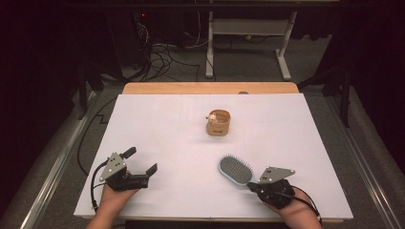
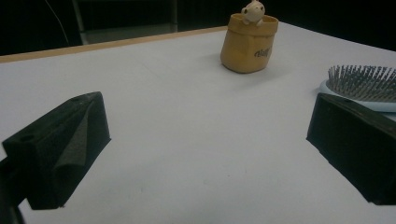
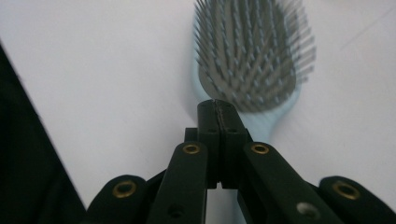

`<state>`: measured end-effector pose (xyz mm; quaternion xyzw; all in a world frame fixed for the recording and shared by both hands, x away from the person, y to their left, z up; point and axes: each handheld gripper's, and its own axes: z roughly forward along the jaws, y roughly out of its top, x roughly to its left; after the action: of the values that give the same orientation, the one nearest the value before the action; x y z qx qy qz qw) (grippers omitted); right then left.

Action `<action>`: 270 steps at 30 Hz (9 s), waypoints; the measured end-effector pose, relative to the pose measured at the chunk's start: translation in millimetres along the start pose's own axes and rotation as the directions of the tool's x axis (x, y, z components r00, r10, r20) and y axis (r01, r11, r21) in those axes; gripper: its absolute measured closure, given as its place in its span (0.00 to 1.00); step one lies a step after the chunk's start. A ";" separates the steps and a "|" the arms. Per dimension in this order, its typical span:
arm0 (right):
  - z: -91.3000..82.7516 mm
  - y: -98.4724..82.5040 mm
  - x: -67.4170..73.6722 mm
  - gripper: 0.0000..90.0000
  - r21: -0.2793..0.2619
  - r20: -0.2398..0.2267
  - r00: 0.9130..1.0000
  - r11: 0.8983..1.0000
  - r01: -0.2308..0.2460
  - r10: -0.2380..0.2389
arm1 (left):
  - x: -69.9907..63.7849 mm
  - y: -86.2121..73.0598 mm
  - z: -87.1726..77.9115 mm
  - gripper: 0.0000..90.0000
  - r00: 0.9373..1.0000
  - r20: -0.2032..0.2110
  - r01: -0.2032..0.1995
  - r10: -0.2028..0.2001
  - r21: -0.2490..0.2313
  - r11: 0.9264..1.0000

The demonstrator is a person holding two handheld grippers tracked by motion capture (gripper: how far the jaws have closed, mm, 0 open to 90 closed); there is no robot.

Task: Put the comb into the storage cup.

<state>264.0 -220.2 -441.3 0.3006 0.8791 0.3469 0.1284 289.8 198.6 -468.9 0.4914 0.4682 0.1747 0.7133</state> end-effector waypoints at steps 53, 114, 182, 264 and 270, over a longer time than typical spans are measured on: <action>-29.1 -34.0 -62.5 0.00 -0.413 0.238 0.916 0.887 -0.206 0.324 | -0.4 4.5 -1.4 0.00 1.000 0.011 0.001 0.000 -0.023 1.000; 1.9 -17.7 -87.9 0.00 0.171 0.208 0.967 0.968 -0.186 0.149 | -2.2 -1.9 0.3 0.00 0.999 0.041 0.024 -0.025 0.022 0.999; 61.0 61.7 -23.1 0.00 0.292 0.011 1.000 0.956 0.012 -0.016 | -2.6 -2.4 0.1 0.00 0.999 0.046 0.002 -0.003 0.011 1.000; 84.6 84.1 -24.9 0.23 0.459 -0.013 0.999 0.887 0.045 -0.045 | -1.9 -0.2 -1.6 0.00 0.999 0.040 -0.003 0.003 -0.008 1.000; 82.5 84.6 -23.1 0.23 0.455 -0.012 0.999 0.889 0.053 -0.053 | -2.6 0.3 -2.2 0.00 0.999 0.043 -0.002 0.002 -0.014 1.000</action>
<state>355.1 -141.6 -442.7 0.2984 0.9436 0.1278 0.0644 286.7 198.1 -467.5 0.4906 0.4512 0.1681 0.7263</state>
